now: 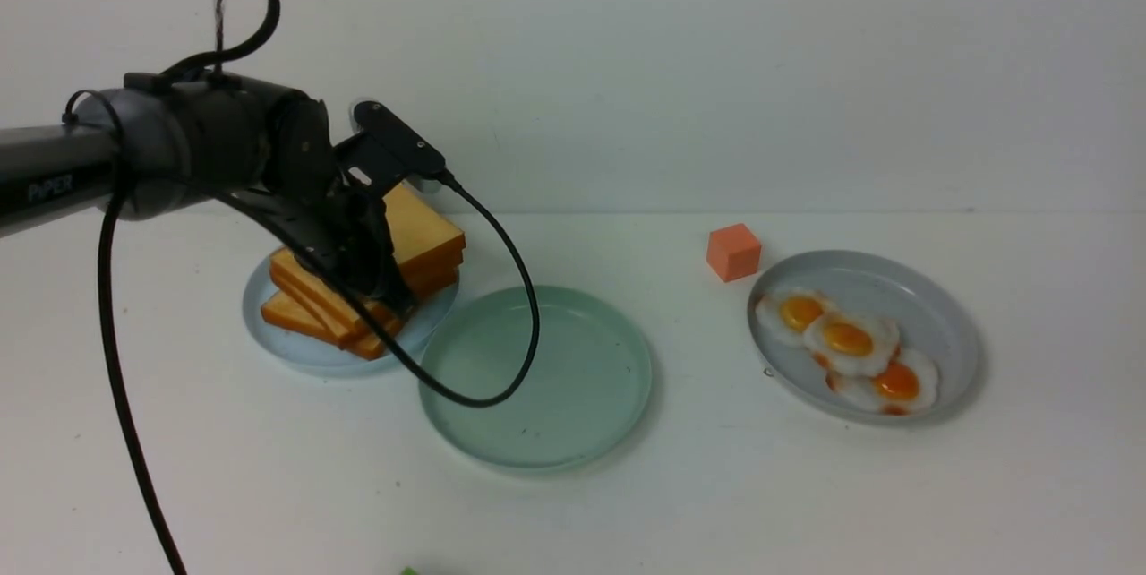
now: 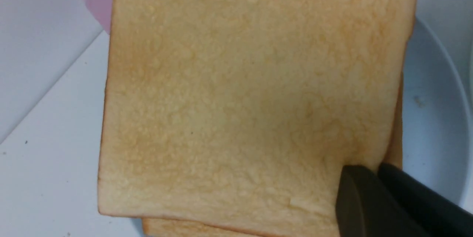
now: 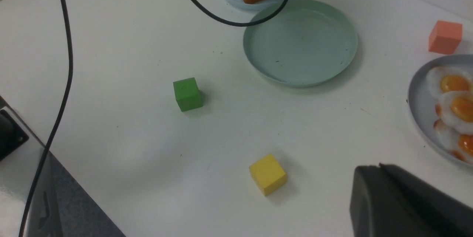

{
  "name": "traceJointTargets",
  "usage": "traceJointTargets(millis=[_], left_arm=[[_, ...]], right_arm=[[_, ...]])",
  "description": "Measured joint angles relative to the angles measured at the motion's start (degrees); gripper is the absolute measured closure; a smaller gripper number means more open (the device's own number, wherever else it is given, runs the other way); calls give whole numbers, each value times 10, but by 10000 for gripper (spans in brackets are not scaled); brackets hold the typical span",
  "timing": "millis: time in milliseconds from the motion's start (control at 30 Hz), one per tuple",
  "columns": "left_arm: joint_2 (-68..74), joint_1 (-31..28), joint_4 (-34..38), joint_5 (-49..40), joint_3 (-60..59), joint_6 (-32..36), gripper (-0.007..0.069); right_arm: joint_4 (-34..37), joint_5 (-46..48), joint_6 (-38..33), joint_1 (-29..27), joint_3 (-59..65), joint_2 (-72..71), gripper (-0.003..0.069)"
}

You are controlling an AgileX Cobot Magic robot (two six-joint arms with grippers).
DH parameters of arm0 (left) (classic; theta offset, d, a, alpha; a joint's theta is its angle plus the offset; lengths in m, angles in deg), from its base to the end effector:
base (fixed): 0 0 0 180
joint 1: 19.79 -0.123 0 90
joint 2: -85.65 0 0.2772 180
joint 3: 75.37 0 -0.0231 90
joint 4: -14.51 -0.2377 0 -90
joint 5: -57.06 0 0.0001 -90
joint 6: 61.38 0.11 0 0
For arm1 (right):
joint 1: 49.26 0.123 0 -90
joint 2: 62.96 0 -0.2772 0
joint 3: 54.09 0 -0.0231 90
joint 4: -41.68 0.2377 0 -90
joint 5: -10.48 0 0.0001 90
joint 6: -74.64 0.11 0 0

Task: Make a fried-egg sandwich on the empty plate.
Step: Use the left arm to grab a slice of bread, then use the left arm to put a slice of bread into the empty plate in the middle

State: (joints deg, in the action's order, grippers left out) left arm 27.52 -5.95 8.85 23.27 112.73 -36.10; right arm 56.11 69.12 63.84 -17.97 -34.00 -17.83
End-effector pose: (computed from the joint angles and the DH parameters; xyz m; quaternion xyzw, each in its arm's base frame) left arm 0.4211 -0.0975 0.1911 0.3510 0.8931 0.0654 0.2738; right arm 0.0738 0.0723 0.3814 -0.3076 0.8196 0.2064 0.4371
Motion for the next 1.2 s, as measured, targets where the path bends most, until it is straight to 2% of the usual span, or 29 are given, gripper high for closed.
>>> traceJointTargets(millis=[400,567,667,800,1200], left_arm=[[-91,17,0,-42,5,-10,627],[-151,110,-2,-42,-44,-39,627],[-148,164,-1,-39,-73,-65,627],[-111,206,-17,-32,-95,-96,627],[-52,223,-72,2,-98,-137,627]], right_arm=[[-9,-6,0,0,0,0,610],[-25,-7,0,0,0,-7,604],[-28,-8,0,0,-1,-13,602],[-29,-8,0,0,-1,-14,599],[-27,-8,0,0,-1,-14,589]])
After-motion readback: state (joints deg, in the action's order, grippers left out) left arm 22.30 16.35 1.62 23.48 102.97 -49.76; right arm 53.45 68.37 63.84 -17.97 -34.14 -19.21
